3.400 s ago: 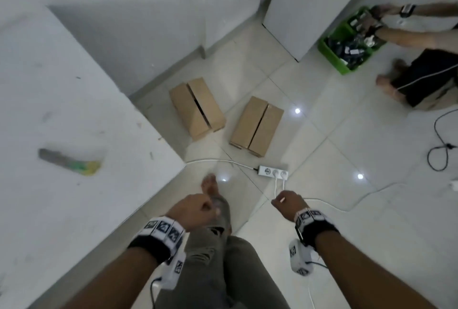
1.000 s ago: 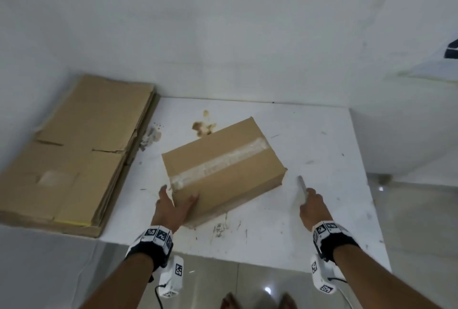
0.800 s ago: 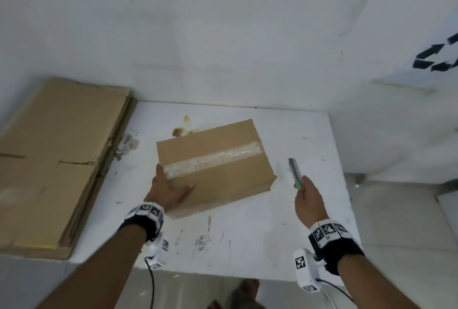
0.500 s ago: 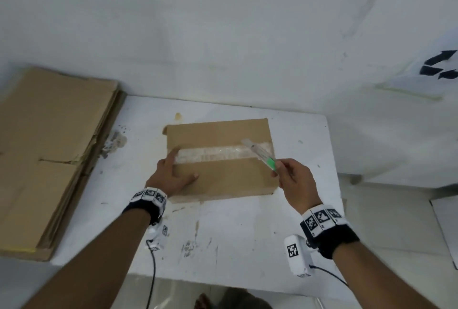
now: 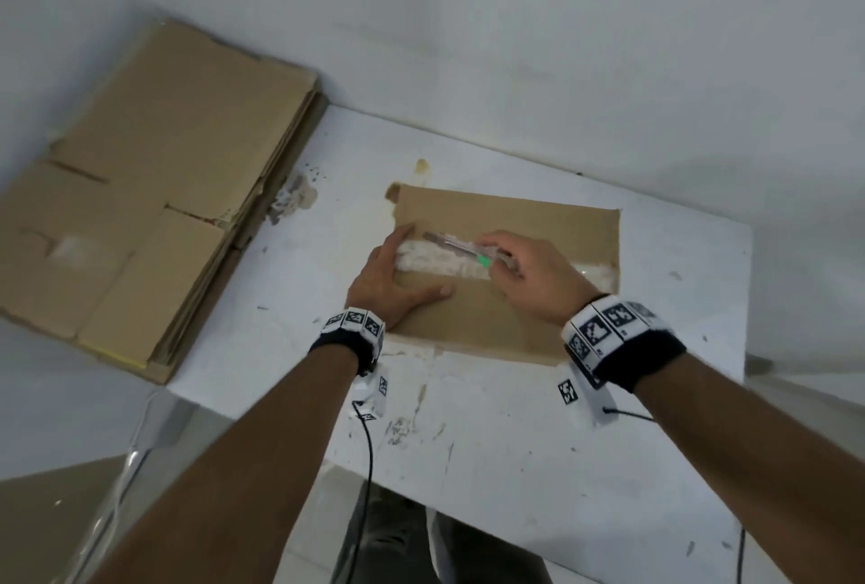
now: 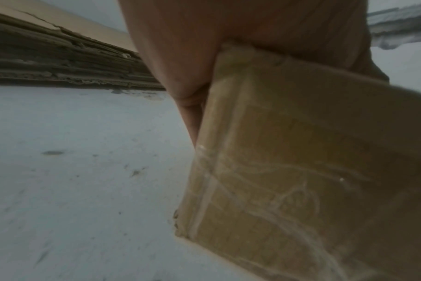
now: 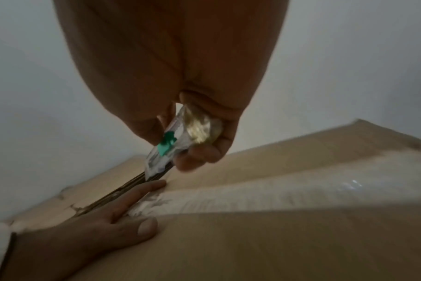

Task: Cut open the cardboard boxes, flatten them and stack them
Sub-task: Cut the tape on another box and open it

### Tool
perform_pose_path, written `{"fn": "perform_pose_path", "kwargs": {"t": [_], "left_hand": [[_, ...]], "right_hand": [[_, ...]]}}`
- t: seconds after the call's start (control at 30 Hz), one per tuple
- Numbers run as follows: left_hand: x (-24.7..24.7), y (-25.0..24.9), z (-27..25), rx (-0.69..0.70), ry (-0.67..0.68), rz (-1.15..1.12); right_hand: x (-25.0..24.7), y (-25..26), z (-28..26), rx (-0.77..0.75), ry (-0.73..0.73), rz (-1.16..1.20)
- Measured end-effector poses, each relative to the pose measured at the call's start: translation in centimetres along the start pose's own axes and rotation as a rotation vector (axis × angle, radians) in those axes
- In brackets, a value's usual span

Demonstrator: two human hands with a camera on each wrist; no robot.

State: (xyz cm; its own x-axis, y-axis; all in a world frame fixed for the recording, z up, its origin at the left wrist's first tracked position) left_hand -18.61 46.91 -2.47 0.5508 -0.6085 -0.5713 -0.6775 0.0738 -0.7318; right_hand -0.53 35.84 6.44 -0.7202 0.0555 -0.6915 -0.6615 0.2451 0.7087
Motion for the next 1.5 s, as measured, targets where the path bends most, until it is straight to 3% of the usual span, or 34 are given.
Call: {"fn": "perform_pose_path", "kwargs": {"t": [0.17,0.33,0.7,1.07,1.5], "left_hand": [[0.0,0.5,0.4,-0.034,0.014,-0.037],[0.1,0.5,0.5,-0.033,0.028,-0.034],[0.0,0.4,0.5,-0.029,0.021,-0.024],[0.2,0.2,0.5,-0.015,0.047,0.013],[0.4,0.1,0.6,0.002,0.038,0.045]], "right_hand": [[2.0,2.6,4.3,-0.093,0.173,-0.283],[2.0,3.9,5.3,-0.148,0.174,-0.458],[1.2,2.9,4.5,-0.05,0.254,-0.627],[0.0,2.0,3.7,0.022,0.195,-0.573],[-5.5,-3.3,-1.2,0.224,0.146,-0.612]]}}
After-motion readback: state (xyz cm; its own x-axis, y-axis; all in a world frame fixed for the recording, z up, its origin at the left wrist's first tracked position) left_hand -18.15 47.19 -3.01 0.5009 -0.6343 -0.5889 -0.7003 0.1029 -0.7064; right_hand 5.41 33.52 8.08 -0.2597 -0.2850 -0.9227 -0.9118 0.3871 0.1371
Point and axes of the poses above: each hand's wrist, its own z-axis towards the middle knuckle, its own x-axis out of the palm, y = z × x, the point moved 7 cm from there along z, towards the middle knuckle, and after that the axes turned 1 degree about -y, right-handed, at the moved point
